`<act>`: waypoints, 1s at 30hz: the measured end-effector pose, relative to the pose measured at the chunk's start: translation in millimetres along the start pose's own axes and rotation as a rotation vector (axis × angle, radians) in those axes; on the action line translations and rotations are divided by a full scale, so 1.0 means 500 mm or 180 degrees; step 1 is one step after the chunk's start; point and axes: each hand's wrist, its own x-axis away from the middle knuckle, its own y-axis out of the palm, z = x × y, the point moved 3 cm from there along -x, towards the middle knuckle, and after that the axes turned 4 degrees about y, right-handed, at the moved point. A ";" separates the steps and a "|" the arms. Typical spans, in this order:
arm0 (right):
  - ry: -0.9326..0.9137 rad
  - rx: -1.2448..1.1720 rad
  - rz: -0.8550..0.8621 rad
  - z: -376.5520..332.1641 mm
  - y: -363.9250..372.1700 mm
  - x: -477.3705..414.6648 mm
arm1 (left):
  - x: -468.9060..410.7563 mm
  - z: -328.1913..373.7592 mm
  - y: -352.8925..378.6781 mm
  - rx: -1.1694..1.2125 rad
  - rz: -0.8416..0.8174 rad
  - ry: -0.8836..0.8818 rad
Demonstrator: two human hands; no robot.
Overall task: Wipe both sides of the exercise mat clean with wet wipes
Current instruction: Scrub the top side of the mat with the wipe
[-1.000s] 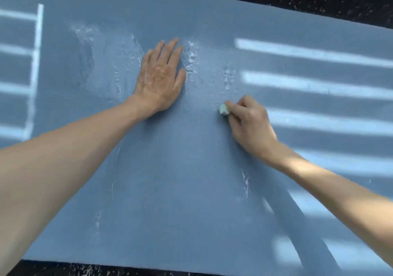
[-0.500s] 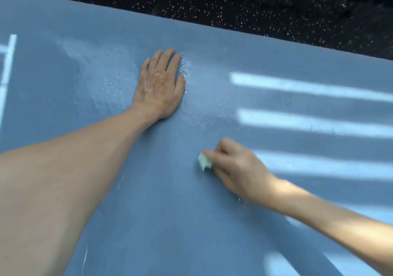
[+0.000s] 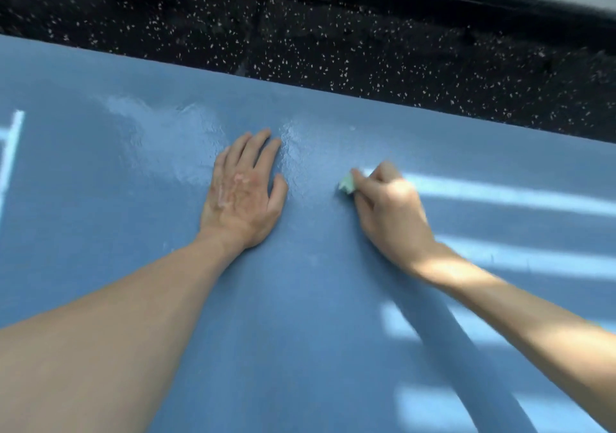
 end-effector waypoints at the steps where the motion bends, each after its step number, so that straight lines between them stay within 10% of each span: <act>1: -0.0221 -0.0052 -0.0245 -0.025 0.009 0.030 | 0.002 0.001 0.000 0.0002 -0.0005 -0.0012; 4: -0.0821 -0.0241 -0.1013 -0.047 0.012 0.057 | -0.001 -0.001 -0.001 -0.0001 -0.0036 -0.0033; 9: 0.0261 0.0383 -0.0378 0.028 0.011 -0.109 | -0.003 -0.004 0.003 -0.0038 -0.0149 -0.0077; 13: -0.0707 -0.0140 -0.0975 -0.052 0.017 -0.030 | -0.004 -0.005 0.002 -0.0035 -0.0139 -0.0094; 18: 0.0281 0.0044 0.0150 0.045 -0.010 -0.195 | -0.003 -0.007 0.003 -0.0033 -0.0193 -0.0117; 23: -0.0621 -0.0122 -0.0606 -0.030 0.027 -0.124 | -0.006 -0.007 0.002 -0.0027 -0.0151 -0.0108; 27: 0.0345 0.0450 -0.0098 0.050 0.004 -0.257 | -0.005 -0.007 0.002 -0.0018 -0.0192 -0.0113; 30: 0.0029 0.0068 -0.0165 0.004 0.029 -0.208 | -0.005 -0.007 0.002 -0.0017 -0.0186 -0.0120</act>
